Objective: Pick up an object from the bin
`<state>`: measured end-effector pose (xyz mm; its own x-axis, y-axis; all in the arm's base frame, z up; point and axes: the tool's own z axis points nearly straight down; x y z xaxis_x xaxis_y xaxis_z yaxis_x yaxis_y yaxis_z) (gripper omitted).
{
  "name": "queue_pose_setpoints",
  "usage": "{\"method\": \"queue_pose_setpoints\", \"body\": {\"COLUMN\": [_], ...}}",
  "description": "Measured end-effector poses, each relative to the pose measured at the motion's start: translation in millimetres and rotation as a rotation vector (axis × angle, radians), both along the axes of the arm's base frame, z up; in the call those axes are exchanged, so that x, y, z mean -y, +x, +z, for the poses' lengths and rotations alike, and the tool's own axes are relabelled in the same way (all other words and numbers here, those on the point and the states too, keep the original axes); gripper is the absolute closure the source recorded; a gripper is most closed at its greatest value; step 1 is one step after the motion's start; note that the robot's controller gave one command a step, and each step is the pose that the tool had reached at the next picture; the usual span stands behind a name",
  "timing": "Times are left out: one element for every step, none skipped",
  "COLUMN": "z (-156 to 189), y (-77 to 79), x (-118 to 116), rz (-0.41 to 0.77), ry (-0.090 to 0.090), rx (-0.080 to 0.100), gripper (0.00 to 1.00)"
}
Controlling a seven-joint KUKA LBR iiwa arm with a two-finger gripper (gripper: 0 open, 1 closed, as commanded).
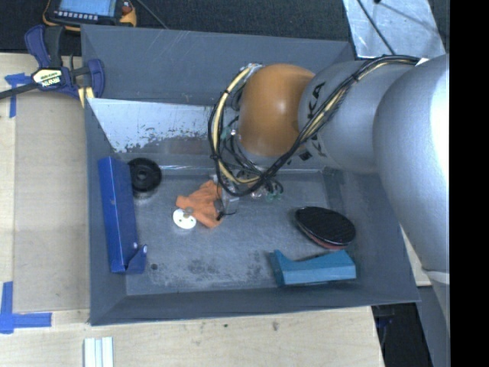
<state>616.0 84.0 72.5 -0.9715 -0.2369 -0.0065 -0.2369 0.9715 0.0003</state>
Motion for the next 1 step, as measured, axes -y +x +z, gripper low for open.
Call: {"method": "queue_pose_setpoints", "body": {"z": [0.0], "y": [0.0], "x": [0.0], "rz": [0.0], "ry": [0.0], "rx": [0.0], "gripper": [1.0]}}
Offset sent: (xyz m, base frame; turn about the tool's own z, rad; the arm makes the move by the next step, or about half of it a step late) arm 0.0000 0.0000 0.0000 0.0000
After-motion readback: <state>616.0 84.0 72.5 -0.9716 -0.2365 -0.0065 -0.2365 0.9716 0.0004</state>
